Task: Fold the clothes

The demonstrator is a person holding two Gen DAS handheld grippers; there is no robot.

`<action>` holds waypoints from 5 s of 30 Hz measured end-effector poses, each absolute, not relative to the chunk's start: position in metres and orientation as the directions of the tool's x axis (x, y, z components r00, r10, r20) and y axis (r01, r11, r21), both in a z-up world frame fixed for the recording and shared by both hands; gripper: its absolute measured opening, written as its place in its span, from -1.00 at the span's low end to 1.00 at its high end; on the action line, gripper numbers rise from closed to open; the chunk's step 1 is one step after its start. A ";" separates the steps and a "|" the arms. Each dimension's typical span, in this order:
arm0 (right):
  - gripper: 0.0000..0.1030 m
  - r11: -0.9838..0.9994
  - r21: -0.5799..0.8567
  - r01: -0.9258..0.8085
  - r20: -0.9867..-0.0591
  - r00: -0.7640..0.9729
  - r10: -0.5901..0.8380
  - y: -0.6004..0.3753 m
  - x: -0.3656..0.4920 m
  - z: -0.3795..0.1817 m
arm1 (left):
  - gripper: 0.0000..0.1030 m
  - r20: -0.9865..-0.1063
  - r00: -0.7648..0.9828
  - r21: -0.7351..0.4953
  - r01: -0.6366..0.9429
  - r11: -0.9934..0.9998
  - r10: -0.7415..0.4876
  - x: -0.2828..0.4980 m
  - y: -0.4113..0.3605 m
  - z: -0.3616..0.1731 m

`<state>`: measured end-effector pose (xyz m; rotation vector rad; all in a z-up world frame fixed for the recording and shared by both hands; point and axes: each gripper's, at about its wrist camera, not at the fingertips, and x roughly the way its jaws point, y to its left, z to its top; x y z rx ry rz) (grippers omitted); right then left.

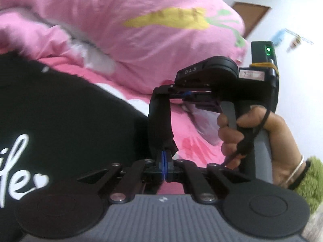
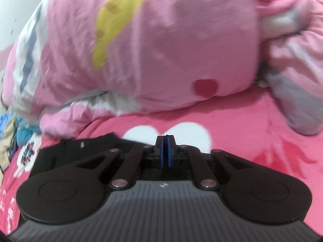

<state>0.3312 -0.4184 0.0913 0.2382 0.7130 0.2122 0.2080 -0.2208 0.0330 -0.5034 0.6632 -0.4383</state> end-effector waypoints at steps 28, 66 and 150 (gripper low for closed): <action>-0.52 0.898 0.399 -0.183 -0.597 0.692 0.406 -0.399 0.214 0.084 | -0.36 -0.625 0.648 -0.427 0.184 0.886 -0.436 0.275 -0.136 0.045; -0.64 0.802 0.593 -0.071 -0.487 0.762 0.427 -0.457 0.198 -0.009 | -0.03 -0.613 0.671 -0.048 0.496 0.867 -0.418 0.365 -0.264 0.042; -0.83 0.753 0.644 -0.134 -0.388 0.791 0.473 -0.471 0.183 -0.030 | -0.13 -0.742 0.523 -0.150 0.480 0.864 -0.420 0.387 -0.217 0.025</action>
